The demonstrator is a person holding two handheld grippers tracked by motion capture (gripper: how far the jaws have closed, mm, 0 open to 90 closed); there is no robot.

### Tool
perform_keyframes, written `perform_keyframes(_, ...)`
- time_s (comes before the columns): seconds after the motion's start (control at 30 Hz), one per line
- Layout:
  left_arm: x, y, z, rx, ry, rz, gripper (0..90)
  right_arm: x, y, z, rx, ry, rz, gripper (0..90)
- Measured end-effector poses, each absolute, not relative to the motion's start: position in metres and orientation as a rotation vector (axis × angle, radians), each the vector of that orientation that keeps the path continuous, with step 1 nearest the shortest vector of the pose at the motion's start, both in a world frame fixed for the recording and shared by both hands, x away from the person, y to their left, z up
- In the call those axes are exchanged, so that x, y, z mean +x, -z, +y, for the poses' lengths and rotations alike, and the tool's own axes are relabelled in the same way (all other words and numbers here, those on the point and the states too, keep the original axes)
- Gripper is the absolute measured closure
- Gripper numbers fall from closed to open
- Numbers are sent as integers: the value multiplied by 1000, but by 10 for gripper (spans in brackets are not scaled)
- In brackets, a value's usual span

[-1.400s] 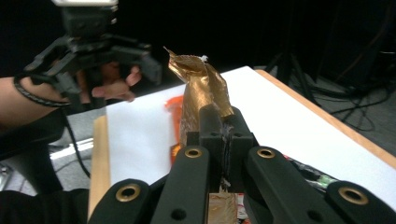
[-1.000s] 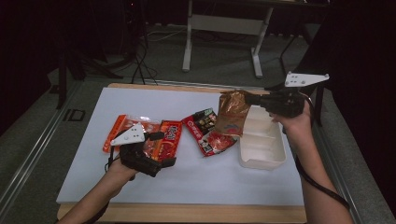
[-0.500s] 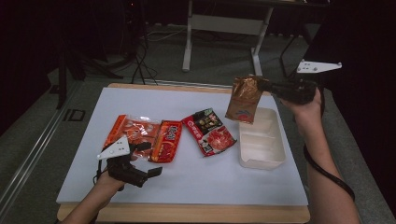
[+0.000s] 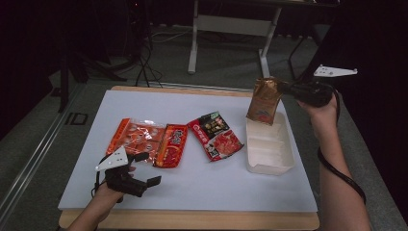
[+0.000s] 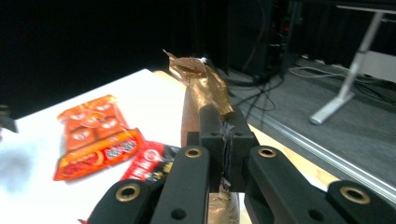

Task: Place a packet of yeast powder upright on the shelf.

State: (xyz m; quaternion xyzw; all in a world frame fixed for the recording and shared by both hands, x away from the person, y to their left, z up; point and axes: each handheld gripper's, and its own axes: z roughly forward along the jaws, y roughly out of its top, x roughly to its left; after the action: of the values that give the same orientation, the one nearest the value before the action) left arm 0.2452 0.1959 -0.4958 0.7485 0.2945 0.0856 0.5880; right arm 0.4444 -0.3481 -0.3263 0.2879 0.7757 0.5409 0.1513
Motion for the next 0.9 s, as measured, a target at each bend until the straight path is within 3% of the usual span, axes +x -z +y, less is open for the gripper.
perform_keyframes(0.4,245,504,199,1735,-203,702,10,470,347,-362,871,-1431,2225,886)
perform_keyframes(0.9,245,510,204,1719,-222,723,9,489,375,-345,824,-1411,2285,880)
